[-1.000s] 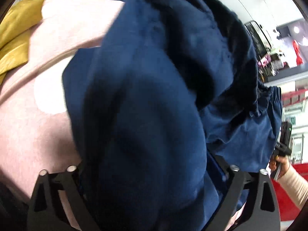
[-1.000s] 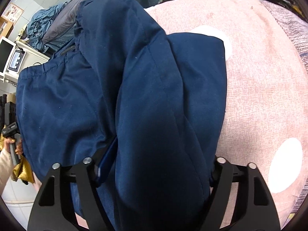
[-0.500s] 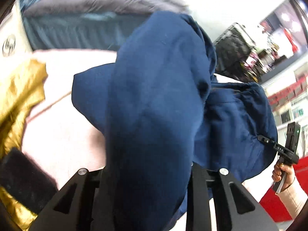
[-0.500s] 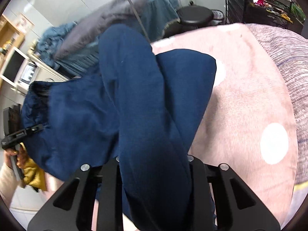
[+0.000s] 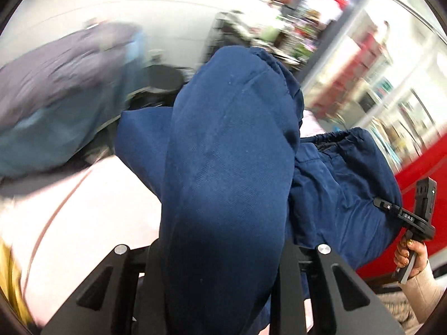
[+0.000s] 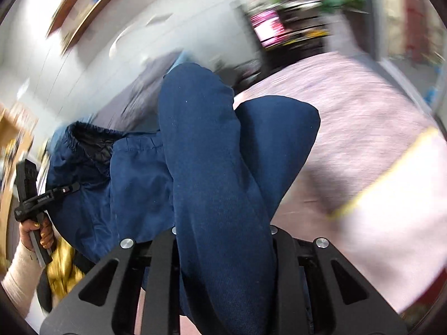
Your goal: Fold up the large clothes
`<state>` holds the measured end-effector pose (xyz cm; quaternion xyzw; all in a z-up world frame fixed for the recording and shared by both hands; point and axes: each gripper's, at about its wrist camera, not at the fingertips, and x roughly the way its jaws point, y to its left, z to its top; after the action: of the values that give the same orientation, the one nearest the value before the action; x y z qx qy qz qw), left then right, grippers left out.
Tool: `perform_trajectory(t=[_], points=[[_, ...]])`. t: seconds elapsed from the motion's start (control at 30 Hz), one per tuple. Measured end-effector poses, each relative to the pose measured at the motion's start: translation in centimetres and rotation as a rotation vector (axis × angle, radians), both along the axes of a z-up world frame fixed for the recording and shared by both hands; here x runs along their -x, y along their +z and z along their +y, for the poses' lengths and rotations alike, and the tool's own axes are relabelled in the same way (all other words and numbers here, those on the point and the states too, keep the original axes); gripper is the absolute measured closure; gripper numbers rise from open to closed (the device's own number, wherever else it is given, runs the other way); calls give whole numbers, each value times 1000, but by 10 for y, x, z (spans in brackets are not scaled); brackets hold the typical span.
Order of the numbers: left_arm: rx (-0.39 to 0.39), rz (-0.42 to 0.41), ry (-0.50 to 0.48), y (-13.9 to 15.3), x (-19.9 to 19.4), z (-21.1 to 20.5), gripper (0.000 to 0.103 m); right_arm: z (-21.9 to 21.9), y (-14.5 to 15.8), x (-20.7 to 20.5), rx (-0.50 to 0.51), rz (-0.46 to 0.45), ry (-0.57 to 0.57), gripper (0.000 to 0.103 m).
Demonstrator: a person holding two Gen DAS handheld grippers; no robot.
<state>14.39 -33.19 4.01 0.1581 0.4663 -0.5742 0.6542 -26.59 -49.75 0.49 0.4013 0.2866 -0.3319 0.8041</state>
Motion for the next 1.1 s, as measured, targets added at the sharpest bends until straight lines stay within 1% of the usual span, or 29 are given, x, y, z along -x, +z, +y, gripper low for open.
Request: perform_trajectory(t=[0.03,0.1,0.13,0.17,0.2,0.23,0.3,0.33,0.4,0.43,0.47,0.5,0.53,0.57,0.6,0.67,0.7,0.73,0.8,0.83,0.9,0.93,0.97,1.0,1.03,1.1], points=[[8,-8,-59,3,16,-36,79,-4,3,23,7,-9,-64,82],[26,-15,-145,8,43,-86,79,-10,5,62,18,-21,-172,82],[40,-13,-193,9,57,-118,79,-13,6,87,19,-32,-240,82],[51,-16,-233,7,70,-144,79,-16,5,110,18,-43,-307,82],[60,-15,-268,7,84,-162,79,-17,5,124,18,-48,-346,82],[65,-10,-304,2,99,-190,79,-20,2,150,11,-64,-421,82],[63,2,-351,-9,121,-239,79,-22,-6,192,-12,-103,-527,81],[53,4,-381,-19,133,-263,78,-23,-14,210,-32,-118,-576,81],[15,-25,-417,-42,148,-305,74,-23,-32,230,-82,-146,-655,81],[-25,-36,-421,-57,158,-333,73,-21,-46,241,-109,-153,-694,81],[-75,-60,-400,-76,164,-351,71,-19,-59,250,-136,-152,-723,81],[-123,-84,-359,-93,165,-358,67,-17,-80,260,-189,-190,-764,81],[-170,-85,-312,-109,161,-367,65,-17,-92,268,-224,-227,-795,80],[-207,-53,-266,-125,154,-374,59,-15,-110,276,-268,-275,-838,80],[-234,-16,-222,-138,144,-379,44,-14,-121,278,-294,-302,-857,79],[-252,22,-156,-149,125,-382,26,-17,-143,278,-345,-350,-878,78],[-249,35,-141,-149,124,-378,22,-19,-147,279,-353,-356,-876,78],[-250,71,-112,-152,114,-377,20,-22,-150,284,-354,-355,-865,76],[-251,180,-26,-159,85,-370,18,-30,-154,288,-367,-377,-859,74],[-243,228,10,-159,71,-372,17,-32,-153,293,-385,-405,-863,73],[-216,339,77,-162,46,-364,17,-34,-159,297,-406,-429,-865,68],[-213,358,87,-160,42,-356,17,-33,-161,299,-413,-442,-868,66],[-210,354,88,-157,39,-353,17,-32,-165,299,-418,-454,-869,64],[-206,342,86,-154,37,-358,17,-33,-166,300,-431,-473,-875,63],[-185,320,86,-148,33,-354,17,-30,-170,308,-441,-489,-879,60],[-151,312,117,-140,26,-348,16,-32,-172,310,-468,-523,-890,60]])
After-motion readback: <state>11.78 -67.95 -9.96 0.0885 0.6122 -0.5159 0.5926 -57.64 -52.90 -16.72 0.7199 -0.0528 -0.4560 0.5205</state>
